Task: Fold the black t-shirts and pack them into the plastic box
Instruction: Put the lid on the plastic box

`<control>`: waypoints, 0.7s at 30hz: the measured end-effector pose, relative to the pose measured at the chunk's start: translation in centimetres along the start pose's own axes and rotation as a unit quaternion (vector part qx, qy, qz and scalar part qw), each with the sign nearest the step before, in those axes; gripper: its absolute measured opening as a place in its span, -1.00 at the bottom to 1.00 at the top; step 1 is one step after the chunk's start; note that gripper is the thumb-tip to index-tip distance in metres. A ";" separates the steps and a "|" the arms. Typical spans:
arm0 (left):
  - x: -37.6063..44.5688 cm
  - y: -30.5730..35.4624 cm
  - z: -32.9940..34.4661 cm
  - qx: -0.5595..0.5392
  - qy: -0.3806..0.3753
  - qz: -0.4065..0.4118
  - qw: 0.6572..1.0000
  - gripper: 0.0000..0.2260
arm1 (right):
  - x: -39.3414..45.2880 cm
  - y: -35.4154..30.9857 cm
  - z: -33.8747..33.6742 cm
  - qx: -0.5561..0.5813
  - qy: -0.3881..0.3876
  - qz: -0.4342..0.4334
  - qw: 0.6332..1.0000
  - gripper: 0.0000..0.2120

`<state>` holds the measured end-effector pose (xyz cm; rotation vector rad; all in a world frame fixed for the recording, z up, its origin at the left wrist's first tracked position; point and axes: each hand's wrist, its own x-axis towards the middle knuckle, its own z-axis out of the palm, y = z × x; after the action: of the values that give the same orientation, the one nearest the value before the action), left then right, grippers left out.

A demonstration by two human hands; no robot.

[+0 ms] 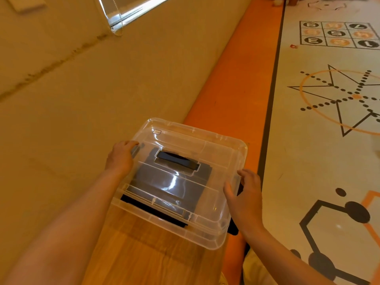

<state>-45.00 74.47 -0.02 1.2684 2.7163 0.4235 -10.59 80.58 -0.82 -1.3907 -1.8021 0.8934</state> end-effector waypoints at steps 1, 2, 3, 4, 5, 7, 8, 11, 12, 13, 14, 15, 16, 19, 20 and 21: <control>-0.1 -0.1 0.0 0.005 -0.001 0.005 1.000 -0.55 | -0.2 0.0 0.0 -0.002 -0.003 0.002 1.000 -0.55; -0.3 -0.1 0.0 0.004 -0.002 0.004 1.000 -0.55 | -0.5 -0.1 0.0 -0.002 -0.006 0.004 1.000 -0.55; -0.5 -0.2 0.0 0.001 -0.004 0.001 1.000 -0.55 | -0.7 -0.1 0.0 -0.001 -0.010 0.005 1.000 -0.54; -0.7 -0.3 -0.1 -0.001 -0.006 -0.002 1.000 -0.56 | -1.0 -0.1 0.0 0.000 -0.015 0.005 1.000 -0.54; -0.9 -0.4 -0.1 -0.002 -0.010 -0.004 1.000 -0.56 | -1.2 -0.1 0.1 0.001 -0.018 0.006 1.000 -0.54; -1.3 -0.9 -0.1 0.001 -0.013 0.000 1.000 -0.56 | -1.8 0.0 0.1 0.005 -0.024 0.007 1.000 -0.53; -1.5 -1.2 -0.1 0.003 -0.012 0.004 1.000 -0.56 | -2.0 0.1 0.2 0.002 -0.026 0.008 1.000 -0.53; -2.6 -1.9 -0.2 0.015 -0.005 0.006 1.000 -0.54 | -2.9 0.4 0.4 -0.018 -0.035 0.013 0.999 -0.52; -3.1 -2.0 -0.2 0.013 -0.007 0.003 1.000 -0.53 | -3.2 0.6 0.4 -0.025 -0.042 0.015 0.999 -0.50; -3.6 -2.1 -0.1 0.009 -0.013 0.003 1.000 -0.52 | -3.5 0.7 0.4 -0.036 -0.053 0.014 0.998 -0.46; -4.0 -2.1 0.0 0.005 -0.018 0.003 1.000 -0.51 | -3.9 0.8 0.4 -0.049 -0.066 0.011 0.997 -0.42; -4.4 -2.2 0.0 0.002 -0.020 0.003 1.000 -0.50 | -4.2 0.8 0.5 -0.055 -0.077 0.007 0.995 -0.39; -4.5 -2.1 0.0 0.000 -0.020 -0.002 1.000 -0.50 | -4.4 0.9 0.6 -0.054 -0.084 0.004 0.995 -0.38; -4.5 -1.6 0.0 -0.010 -0.026 -0.029 0.999 -0.48 | -4.5 0.7 0.6 -0.052 -0.094 -0.005 0.994 -0.40; -4.6 -1.4 0.0 -0.010 -0.028 -0.038 0.999 -0.48 | -4.3 0.7 0.5 -0.055 -0.097 -0.009 0.994 -0.41; -4.7 -1.1 0.0 -0.009 -0.028 -0.045 0.999 -0.47 | -4.1 0.7 0.4 -0.057 -0.100 -0.012 0.993 -0.41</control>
<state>-42.81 70.19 -0.46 1.1298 2.7045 0.3951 -9.81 76.69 -2.05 -1.3875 -2.0437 0.9593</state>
